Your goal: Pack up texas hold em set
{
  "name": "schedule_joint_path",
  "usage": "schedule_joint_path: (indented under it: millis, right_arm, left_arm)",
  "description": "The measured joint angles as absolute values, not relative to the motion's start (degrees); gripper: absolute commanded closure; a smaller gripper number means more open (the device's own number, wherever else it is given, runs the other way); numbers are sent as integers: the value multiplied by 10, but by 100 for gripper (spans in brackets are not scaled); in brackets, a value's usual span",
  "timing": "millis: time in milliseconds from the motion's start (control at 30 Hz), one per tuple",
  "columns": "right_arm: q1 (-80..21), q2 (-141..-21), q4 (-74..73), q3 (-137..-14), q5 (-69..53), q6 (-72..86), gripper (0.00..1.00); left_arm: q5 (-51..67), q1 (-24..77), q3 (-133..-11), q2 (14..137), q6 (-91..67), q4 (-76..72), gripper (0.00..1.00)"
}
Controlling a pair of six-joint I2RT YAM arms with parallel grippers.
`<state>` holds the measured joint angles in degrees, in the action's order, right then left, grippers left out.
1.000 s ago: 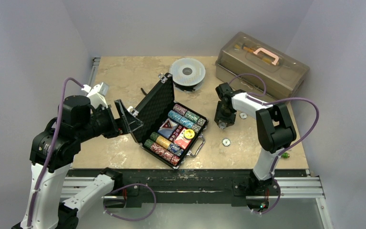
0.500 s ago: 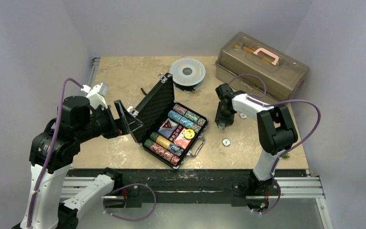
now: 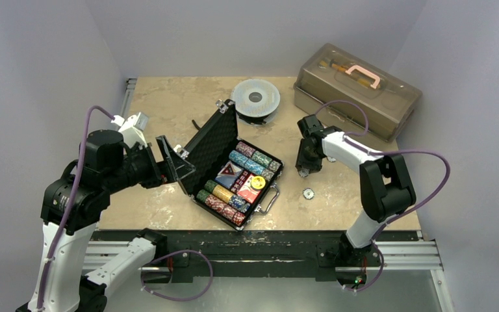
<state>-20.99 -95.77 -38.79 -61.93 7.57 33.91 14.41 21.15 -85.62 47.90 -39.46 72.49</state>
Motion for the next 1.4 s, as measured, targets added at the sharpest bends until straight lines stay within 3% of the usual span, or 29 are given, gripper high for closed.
schedule_joint_path:
  millis: [367,733,833,1033,1400]
  right_arm:
    - [-211,-865,-414,-523,67,330,79]
    - [-213,-858,-411,-492,40,332,76]
    - [-214,-858,-410,-486,34,333,71]
    - [-215,-858,-411,-484,35,335,33]
    - [-90,-867,-375,-554,61,346,29]
  left_arm:
    - [146,211,-856,482,-395,725,20]
    - [153,211,-847,488,-399,712,20]
    - [153,211,-846,488,-399,712,20]
    - [152,211,-846,487,-399,712,20]
    - [152,211,-846,488,-399,712,20]
